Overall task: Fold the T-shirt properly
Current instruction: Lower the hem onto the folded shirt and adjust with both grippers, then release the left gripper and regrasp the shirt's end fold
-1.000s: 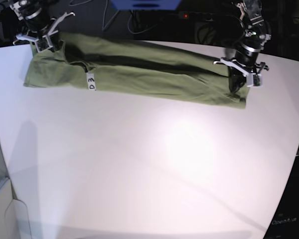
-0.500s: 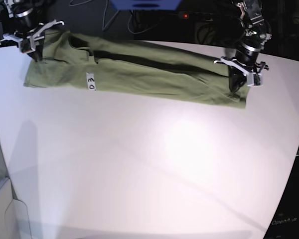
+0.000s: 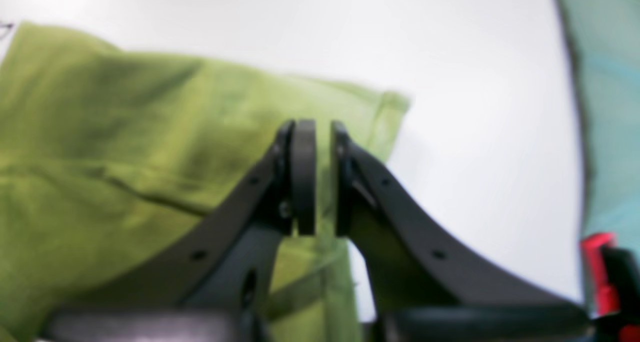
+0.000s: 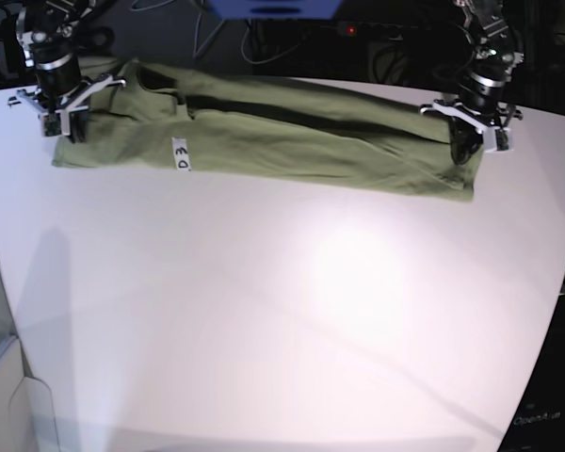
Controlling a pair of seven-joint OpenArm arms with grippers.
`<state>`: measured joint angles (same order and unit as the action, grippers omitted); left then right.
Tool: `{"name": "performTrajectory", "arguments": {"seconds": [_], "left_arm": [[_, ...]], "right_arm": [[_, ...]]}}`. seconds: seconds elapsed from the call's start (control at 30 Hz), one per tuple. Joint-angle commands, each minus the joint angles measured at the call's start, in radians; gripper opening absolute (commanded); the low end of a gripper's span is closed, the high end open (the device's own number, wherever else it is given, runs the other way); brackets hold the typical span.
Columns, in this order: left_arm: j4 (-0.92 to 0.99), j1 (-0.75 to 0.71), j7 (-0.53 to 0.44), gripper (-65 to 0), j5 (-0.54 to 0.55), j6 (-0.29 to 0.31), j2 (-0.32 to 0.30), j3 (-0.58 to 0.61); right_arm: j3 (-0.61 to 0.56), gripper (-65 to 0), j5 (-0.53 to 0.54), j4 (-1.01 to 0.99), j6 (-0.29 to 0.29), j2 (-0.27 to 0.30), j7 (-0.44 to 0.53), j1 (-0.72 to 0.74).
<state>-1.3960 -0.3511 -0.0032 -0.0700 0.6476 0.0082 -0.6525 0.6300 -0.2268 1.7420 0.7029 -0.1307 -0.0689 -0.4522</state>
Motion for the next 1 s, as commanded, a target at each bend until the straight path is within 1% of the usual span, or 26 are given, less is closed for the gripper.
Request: {"name": "performTrajectory", "arguments": {"seconds": [0.0,0.2,0.43,0.6,0.7,0.8,0.93,0.97], "left_arm": [[-0.016,-0.003,-0.004,-64.2,0.003,-0.002,-0.004,-0.003],[-0.021,-0.003,-0.004,-64.2,0.003,-0.002,0.000,-0.003],[-0.013,0.004,-0.004,-64.2,0.003,-0.002,0.000,-0.003],[-0.013,0.025,0.002,-64.2,0.003,-0.008,0.002,0.003],[-0.013,0.048,0.006,-64.2,0.003,-0.010,0.005,0.003],[-0.021,0.050,0.006,-64.2,0.003,-0.008,0.022,-0.002],[-0.058,0.048,0.004,-64.2,0.014,-0.004,0.025,-0.002],[-0.078,0.045,0.004,-64.2,0.017,-0.002,0.034,-0.002]], "right_arm": [[0.004,-61.5,0.013,0.005,-0.005,0.006,0.021,-0.003],[0.003,-61.4,0.013,-0.098,-0.005,0.010,0.021,0.002],[0.003,-60.9,0.005,-0.181,-0.005,0.061,0.019,0.079],[0.003,-61.4,-0.076,-0.238,-0.005,0.084,-0.024,0.163],[0.004,-61.4,-0.108,-0.271,-0.005,0.087,-0.026,0.208],[0.004,-61.4,-0.141,-0.277,-0.005,0.085,-0.026,0.232],[0.003,-61.4,-0.145,-0.282,-0.005,0.084,-0.026,0.234],[0.003,-61.4,-0.145,-0.282,-0.005,0.084,-0.026,0.234]]}}
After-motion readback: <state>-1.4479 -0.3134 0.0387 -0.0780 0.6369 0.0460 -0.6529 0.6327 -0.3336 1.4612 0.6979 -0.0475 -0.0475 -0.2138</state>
